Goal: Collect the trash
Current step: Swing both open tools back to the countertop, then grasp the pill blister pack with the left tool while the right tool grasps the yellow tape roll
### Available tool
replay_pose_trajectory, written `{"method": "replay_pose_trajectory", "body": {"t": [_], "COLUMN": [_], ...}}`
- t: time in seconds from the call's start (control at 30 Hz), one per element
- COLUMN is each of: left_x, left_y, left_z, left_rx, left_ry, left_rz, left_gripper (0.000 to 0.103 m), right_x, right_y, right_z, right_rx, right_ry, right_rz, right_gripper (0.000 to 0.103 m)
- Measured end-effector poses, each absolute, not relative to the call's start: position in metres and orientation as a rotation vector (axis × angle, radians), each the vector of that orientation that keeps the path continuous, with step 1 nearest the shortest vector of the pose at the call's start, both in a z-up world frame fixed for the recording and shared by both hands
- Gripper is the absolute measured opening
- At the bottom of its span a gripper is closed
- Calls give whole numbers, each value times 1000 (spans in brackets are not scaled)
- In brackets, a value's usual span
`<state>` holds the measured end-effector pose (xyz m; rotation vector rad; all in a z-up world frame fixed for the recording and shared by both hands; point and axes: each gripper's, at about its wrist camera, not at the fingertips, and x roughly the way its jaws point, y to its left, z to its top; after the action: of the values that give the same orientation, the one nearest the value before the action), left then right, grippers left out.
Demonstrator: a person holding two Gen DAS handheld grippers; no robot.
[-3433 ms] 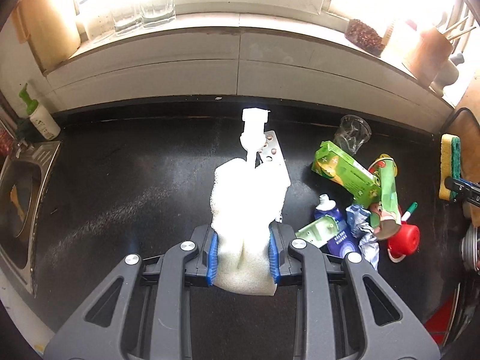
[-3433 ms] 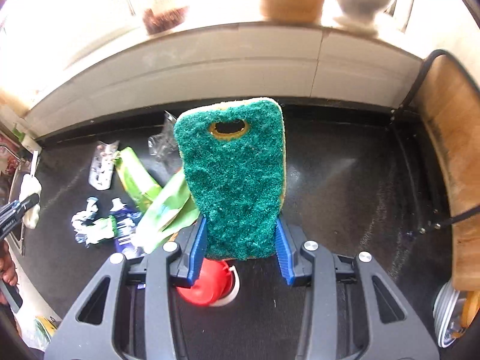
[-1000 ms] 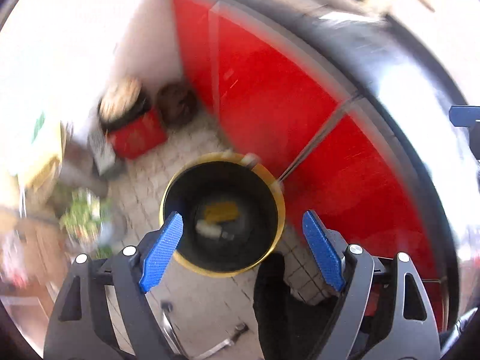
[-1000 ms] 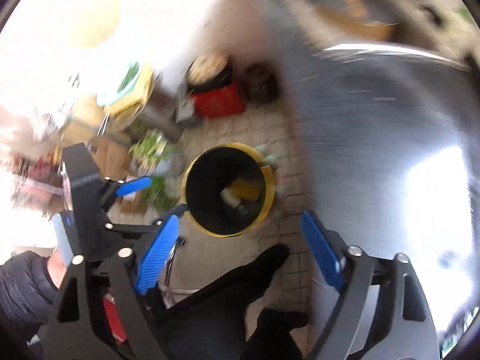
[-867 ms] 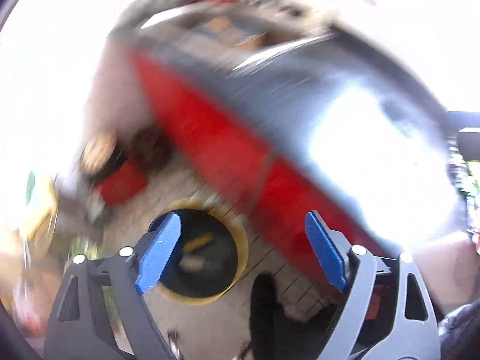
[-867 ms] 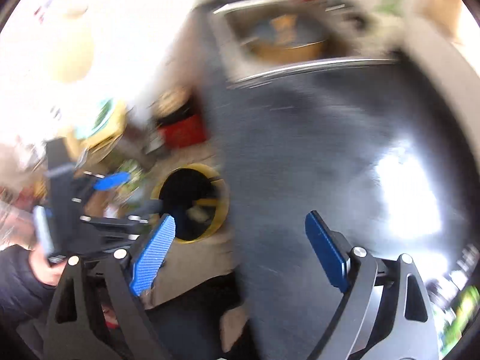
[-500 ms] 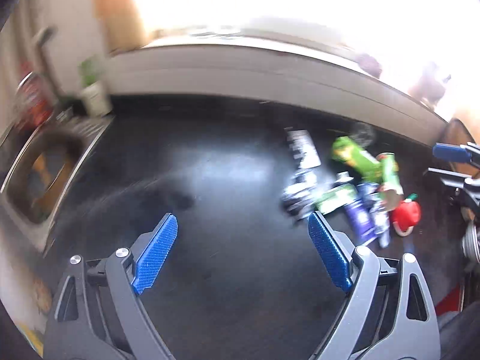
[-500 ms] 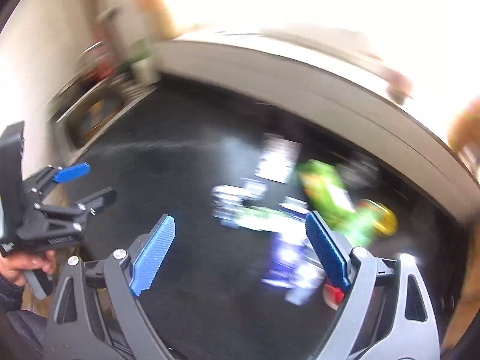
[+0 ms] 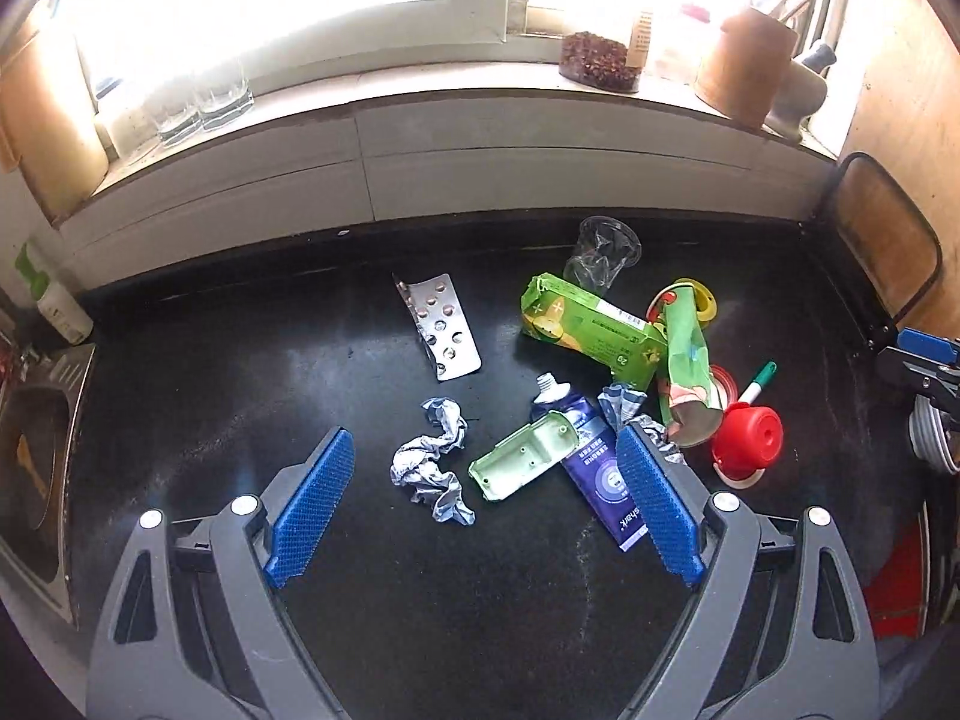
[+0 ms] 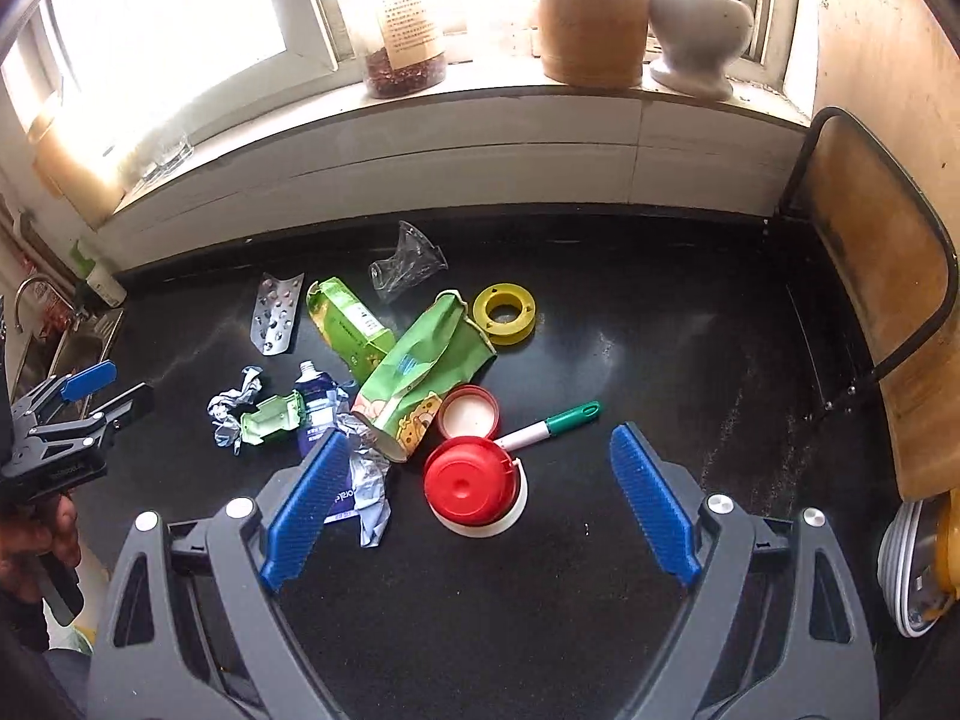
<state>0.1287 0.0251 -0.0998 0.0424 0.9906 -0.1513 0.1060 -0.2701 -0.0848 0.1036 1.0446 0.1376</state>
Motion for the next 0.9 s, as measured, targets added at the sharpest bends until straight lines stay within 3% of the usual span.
{"method": "replay_pose_trajectory", "body": {"t": [0.33, 0.67, 0.9], "left_x": [201, 279, 299], "left_y": [42, 51, 47], "left_z": [-155, -219, -240], "left_rx": [36, -9, 7], "left_ry": [1104, 1196, 1216], "left_rz": [-67, -46, -69], "left_gripper": [86, 86, 79], "right_x": [172, 264, 300], "right_y": [-269, -267, -256], "right_z": [-119, -197, -242], "right_rx": [95, 87, 78], "right_ry": [1095, 1244, 1337], "right_rz": [148, 114, 134], "right_gripper": [86, 81, 79]}}
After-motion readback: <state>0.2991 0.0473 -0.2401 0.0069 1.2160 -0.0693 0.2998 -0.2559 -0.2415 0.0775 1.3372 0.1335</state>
